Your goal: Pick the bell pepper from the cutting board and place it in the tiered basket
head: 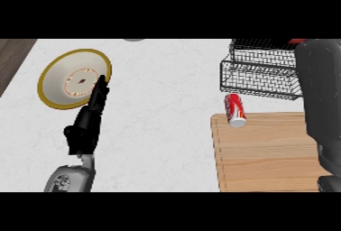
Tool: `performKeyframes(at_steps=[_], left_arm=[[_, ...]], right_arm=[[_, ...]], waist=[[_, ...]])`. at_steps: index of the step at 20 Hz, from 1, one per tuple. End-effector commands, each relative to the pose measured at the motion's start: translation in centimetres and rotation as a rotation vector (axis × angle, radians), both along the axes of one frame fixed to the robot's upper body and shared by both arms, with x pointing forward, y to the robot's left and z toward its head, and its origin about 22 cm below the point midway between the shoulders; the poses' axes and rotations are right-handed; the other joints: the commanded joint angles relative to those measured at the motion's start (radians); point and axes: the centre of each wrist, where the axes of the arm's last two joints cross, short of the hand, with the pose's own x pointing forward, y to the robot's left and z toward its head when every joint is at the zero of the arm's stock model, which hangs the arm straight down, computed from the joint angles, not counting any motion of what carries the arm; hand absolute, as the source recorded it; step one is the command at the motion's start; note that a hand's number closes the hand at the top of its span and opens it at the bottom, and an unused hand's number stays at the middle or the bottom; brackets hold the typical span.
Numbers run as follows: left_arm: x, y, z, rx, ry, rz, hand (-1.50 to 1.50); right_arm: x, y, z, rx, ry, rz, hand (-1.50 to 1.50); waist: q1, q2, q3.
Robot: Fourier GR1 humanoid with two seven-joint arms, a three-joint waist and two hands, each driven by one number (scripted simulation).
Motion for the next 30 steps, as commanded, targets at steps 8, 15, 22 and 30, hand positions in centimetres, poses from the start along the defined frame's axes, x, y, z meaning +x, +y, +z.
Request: performKeyframes(at_steps=[8,15,22,30], left_arm=[[1.1,0.2,1.6,0.016,-0.009,0.003,0.00],[-0.7,0.2,-0.7,-0.005,0.002,0.016,0.00],[0.4,0.2,-0.7,0.003,0.013,0.045,0.00],[-0.8,2.0,-0.2,0.003,-0.002,0.066,0.00]], right_arm=[[1.7,-5.1,-2.4,0.383,-0.117,-0.063,-1.50],[-0.7,-8.4,-2.5,0.541,-0.414,-0.128,-1.50],[-6.0,-14.6,-0.5,0.654,-0.528,-0.307,-1.50],[-18.2,-21.7,-4.4,0.702,-0.599,-0.307,-1.50]], waist=[[0.003,0.001,0.001],[-0.011,-0.004,0.001],[-0.045,-0.010,0.000],[-0.056,-0.014,0.001]])
